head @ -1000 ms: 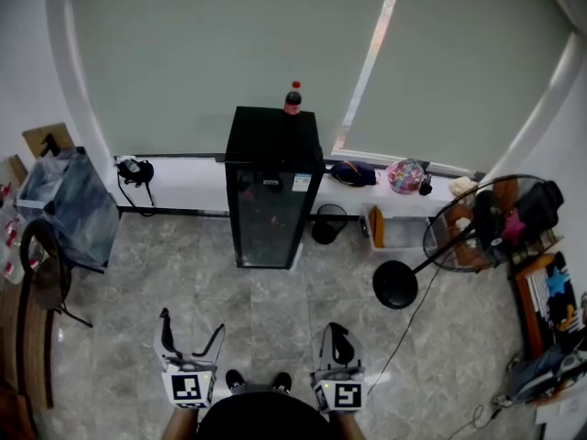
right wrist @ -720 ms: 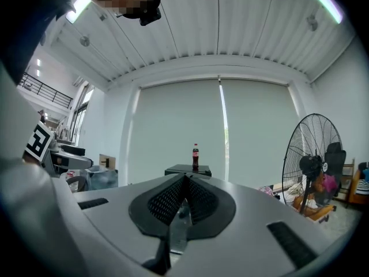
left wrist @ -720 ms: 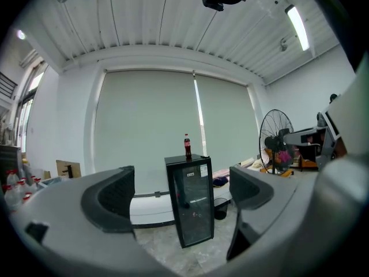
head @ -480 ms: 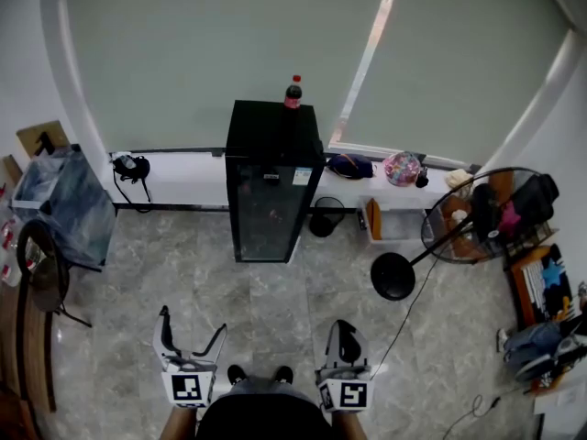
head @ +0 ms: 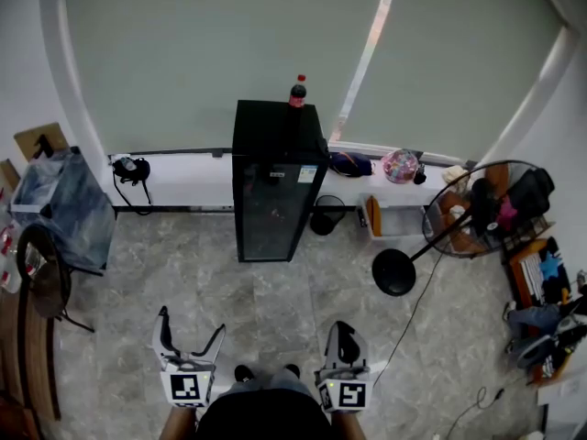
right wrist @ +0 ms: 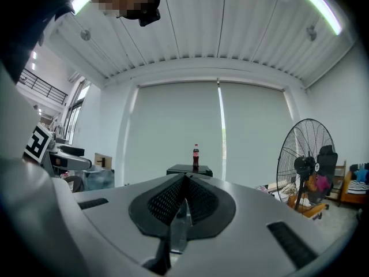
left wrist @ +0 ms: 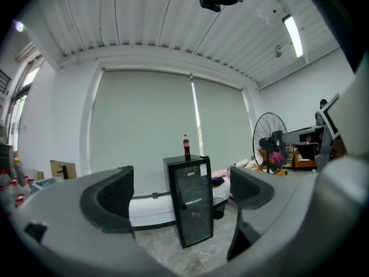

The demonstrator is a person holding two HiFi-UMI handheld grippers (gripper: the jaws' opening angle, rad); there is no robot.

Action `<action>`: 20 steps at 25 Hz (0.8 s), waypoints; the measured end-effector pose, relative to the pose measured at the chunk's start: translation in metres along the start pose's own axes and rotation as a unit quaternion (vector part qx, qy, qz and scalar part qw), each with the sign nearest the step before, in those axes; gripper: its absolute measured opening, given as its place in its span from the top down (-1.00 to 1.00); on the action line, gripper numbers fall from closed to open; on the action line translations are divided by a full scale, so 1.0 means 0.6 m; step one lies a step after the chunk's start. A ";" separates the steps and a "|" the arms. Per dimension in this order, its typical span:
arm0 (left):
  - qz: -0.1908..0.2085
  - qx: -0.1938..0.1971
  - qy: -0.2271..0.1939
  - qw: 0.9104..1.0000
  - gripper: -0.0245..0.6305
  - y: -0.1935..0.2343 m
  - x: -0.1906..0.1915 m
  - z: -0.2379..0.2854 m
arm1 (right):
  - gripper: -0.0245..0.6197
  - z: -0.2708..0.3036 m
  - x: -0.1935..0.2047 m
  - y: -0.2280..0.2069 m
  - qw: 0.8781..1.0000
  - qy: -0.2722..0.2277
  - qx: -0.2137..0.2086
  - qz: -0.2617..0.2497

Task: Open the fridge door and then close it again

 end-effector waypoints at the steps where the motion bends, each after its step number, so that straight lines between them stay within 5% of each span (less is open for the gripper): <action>1: -0.002 -0.002 0.001 1.000 -0.62 0.009 -0.001 -0.001 | 0.91 0.002 0.000 0.008 1.000 0.002 -0.002 -0.001; 20: -0.021 -0.004 0.008 1.000 -0.62 0.050 0.011 0.020 | 0.91 0.059 -0.003 0.056 0.999 0.006 -0.029 -0.012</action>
Point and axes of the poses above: the fingertips, and each gripper's own axes: z forward along the fingers, y to its left, x out of its underside, the point moved 1 cm from there along -z, backward along the fingers, and after that the axes turned 15 degrees about -x, right-handed, at the moved point
